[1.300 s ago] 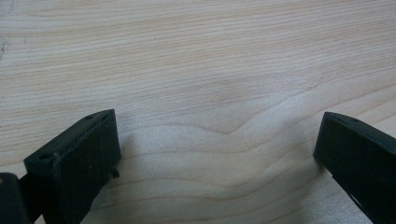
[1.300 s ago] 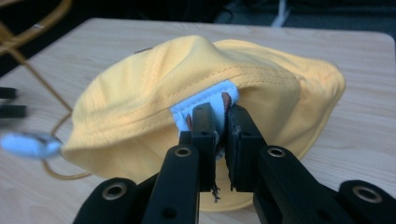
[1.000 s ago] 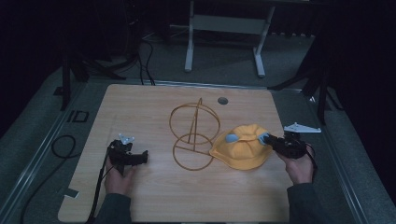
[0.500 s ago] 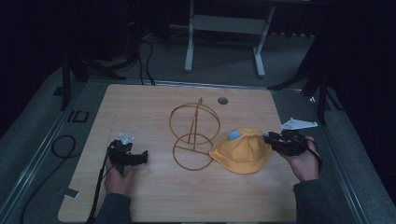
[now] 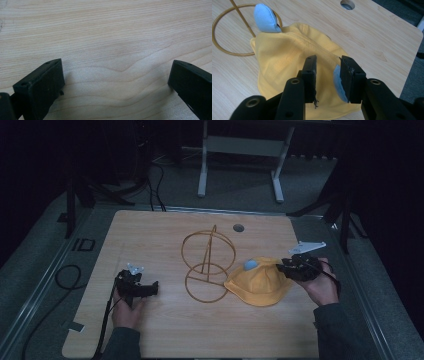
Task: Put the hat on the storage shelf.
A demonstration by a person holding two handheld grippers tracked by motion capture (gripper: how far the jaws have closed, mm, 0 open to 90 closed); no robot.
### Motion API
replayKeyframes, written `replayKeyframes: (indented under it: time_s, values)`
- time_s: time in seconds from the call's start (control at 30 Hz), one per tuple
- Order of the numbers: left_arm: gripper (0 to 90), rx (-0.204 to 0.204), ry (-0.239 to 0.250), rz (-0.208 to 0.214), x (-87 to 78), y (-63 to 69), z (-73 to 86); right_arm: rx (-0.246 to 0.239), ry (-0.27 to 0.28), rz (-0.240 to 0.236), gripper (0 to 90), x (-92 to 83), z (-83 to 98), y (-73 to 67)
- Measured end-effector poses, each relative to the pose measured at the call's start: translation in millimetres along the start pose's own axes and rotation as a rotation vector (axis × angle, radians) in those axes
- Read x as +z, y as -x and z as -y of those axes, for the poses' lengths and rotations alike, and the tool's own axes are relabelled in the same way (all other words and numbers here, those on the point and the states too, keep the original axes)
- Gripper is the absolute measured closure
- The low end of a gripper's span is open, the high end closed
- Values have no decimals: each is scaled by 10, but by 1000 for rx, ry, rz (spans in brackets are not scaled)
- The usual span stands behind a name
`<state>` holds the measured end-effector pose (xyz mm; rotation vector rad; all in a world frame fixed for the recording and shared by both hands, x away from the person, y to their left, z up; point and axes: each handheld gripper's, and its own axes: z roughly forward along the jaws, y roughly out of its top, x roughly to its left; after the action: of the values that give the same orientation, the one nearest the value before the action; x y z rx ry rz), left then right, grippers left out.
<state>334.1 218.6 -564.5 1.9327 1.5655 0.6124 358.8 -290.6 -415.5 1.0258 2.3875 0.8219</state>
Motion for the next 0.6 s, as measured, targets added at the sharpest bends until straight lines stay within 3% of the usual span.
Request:
replayKeyframes:
  time_s: [0.6]
  values:
    - [4, -1, 0, 0, 0, 0, -1, -104, -80, -59, 598, 2, -199, 50]
